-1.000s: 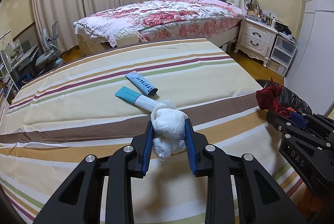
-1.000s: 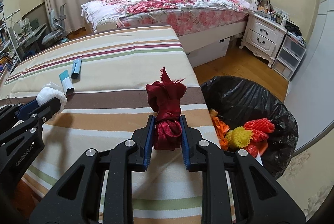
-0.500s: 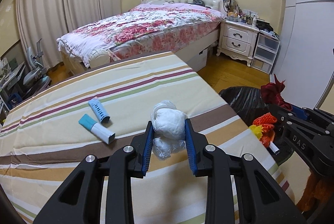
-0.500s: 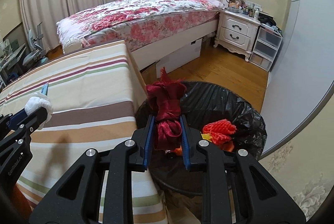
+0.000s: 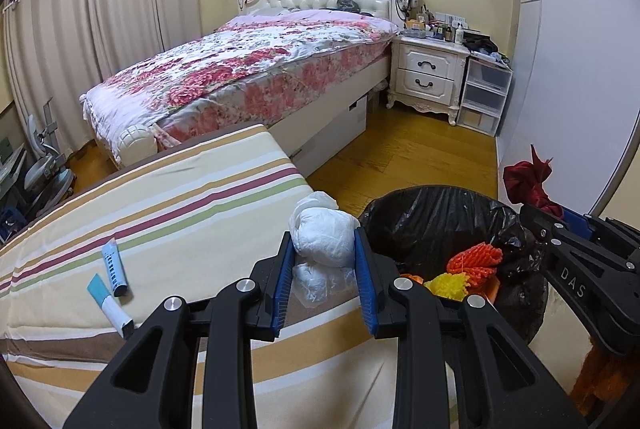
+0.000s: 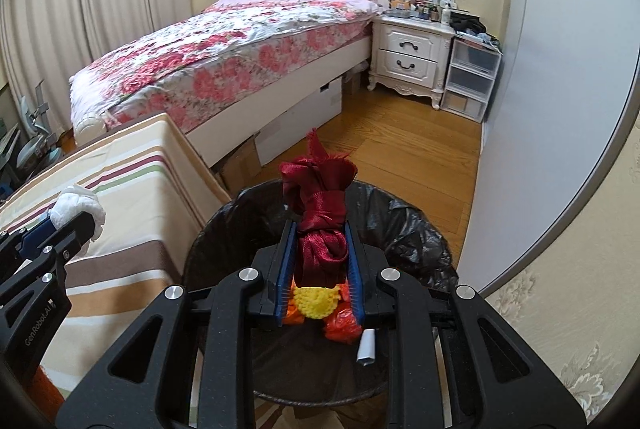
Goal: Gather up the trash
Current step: 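Carry the red fabric and white tissue over the bin and open both tools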
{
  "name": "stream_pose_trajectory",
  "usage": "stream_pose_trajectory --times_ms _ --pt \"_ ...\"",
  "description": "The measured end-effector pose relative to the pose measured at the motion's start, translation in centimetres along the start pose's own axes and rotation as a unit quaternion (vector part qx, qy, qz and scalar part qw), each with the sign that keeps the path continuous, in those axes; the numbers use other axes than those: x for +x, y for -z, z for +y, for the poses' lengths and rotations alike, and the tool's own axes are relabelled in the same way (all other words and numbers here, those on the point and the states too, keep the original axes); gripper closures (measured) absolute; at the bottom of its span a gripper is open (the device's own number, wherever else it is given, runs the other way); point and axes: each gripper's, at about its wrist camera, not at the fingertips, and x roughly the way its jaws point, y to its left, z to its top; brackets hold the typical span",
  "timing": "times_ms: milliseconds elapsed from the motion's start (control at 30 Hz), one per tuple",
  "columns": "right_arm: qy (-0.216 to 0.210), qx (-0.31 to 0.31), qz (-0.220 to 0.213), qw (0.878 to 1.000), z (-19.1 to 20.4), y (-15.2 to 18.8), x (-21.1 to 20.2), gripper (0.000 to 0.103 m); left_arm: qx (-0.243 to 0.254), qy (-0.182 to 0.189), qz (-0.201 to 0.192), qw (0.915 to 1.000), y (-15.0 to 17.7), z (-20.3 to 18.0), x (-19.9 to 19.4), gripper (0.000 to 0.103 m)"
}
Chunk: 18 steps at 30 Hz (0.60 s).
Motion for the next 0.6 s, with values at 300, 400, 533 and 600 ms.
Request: stream_pose_trajectory --times_ms 300,400,533,600 --pt "0.003 0.017 0.011 1.0 -1.3 -0.2 1.9 0.08 0.019 0.004 0.012 0.9997 -1.2 -2.5 2.7 0.073" --pt "0.005 0.019 0.013 1.0 -1.5 -0.2 2.3 0.08 0.024 0.003 0.017 0.9996 -1.5 -3.1 3.6 0.073" --pt "0.008 0.023 0.018 1.0 -2.0 -0.1 3.0 0.08 0.029 0.002 0.025 0.9993 -1.7 -3.7 4.7 0.073" --pt "0.009 0.025 0.021 0.999 -2.2 -0.1 3.4 0.08 0.031 0.0 0.03 0.999 -1.9 -3.9 5.3 0.072"
